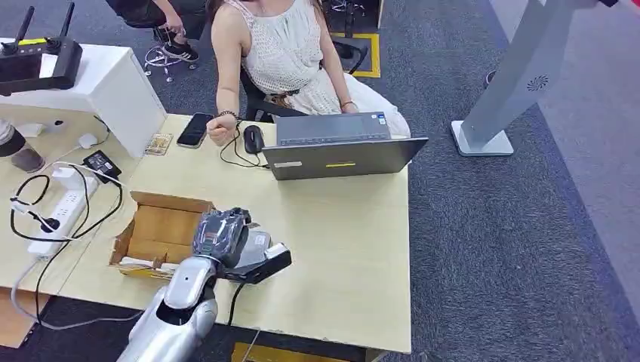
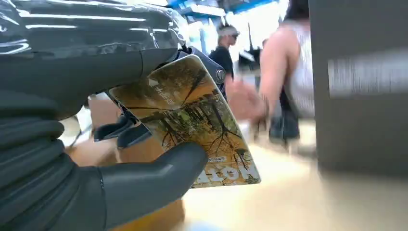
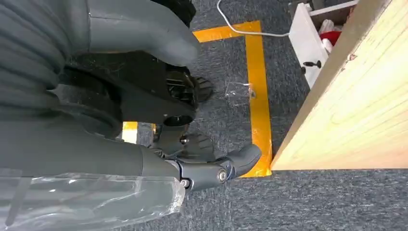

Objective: Pass the card to the sensor for recognition and then transmit it.

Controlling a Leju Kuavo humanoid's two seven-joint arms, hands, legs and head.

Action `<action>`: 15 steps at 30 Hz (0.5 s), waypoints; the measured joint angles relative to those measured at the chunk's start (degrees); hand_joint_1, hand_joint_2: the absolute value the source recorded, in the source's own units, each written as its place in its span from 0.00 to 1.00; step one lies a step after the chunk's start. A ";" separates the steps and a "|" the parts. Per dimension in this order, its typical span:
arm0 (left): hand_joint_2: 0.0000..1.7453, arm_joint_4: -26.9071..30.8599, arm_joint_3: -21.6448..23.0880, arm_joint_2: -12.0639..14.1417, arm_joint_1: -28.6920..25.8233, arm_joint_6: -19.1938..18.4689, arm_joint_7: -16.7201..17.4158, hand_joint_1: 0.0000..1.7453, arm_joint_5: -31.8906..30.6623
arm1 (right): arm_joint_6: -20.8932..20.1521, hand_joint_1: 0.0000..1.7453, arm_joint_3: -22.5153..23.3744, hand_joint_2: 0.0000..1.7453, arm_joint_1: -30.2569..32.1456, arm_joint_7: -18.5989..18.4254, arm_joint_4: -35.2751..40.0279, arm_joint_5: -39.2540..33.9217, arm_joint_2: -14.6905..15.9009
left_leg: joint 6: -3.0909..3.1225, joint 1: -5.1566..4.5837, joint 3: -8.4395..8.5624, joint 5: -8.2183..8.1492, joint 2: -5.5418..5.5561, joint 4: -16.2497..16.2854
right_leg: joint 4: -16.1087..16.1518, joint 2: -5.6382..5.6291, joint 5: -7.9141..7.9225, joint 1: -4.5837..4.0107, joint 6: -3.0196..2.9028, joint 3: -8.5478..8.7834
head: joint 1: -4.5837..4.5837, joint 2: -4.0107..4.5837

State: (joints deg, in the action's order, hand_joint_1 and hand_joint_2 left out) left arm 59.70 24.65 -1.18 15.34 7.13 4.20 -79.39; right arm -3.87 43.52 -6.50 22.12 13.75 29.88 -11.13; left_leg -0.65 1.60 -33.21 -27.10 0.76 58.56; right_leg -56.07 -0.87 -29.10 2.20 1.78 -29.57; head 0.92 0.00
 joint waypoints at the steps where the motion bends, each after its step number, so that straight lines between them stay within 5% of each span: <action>1: 1.00 1.68 0.00 -0.09 -0.08 2.10 0.11 1.00 -0.50 | 0.00 0.00 0.00 1.00 0.03 0.28 0.00 0.09 0.00 | 0.00 0.00 -0.01 0.00 0.00 0.00 | 0.00 0.00 0.00 0.00 0.00 0.00 | 0.00 0.00; 7: 1.00 7.78 -2.89 0.74 1.91 9.17 -0.02 1.00 -1.42 | 0.02 0.00 -0.09 1.00 0.03 0.50 0.00 1.33 -0.02 | -0.03 0.01 0.00 0.02 0.01 0.00 | -0.04 0.01 0.00 -0.01 0.00 -0.01 | 0.00 0.00; 15: 1.00 3.31 -8.33 2.97 11.02 7.25 -2.45 1.00 -3.32 | 0.11 0.00 -1.62 1.00 -0.18 -0.53 0.00 2.71 -0.04 | -0.08 0.02 0.01 0.15 0.04 0.00 | -0.16 0.04 0.03 -0.01 -0.03 -0.03 | 0.00 0.00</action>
State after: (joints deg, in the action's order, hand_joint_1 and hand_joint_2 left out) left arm 63.01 16.33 1.79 26.36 14.38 1.75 -82.71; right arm -3.76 41.90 -6.68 21.59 13.75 32.59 -11.17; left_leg -0.74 1.62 -33.21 -26.95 0.80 58.56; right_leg -56.23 -0.82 -29.07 2.19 1.74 -29.60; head 0.92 0.00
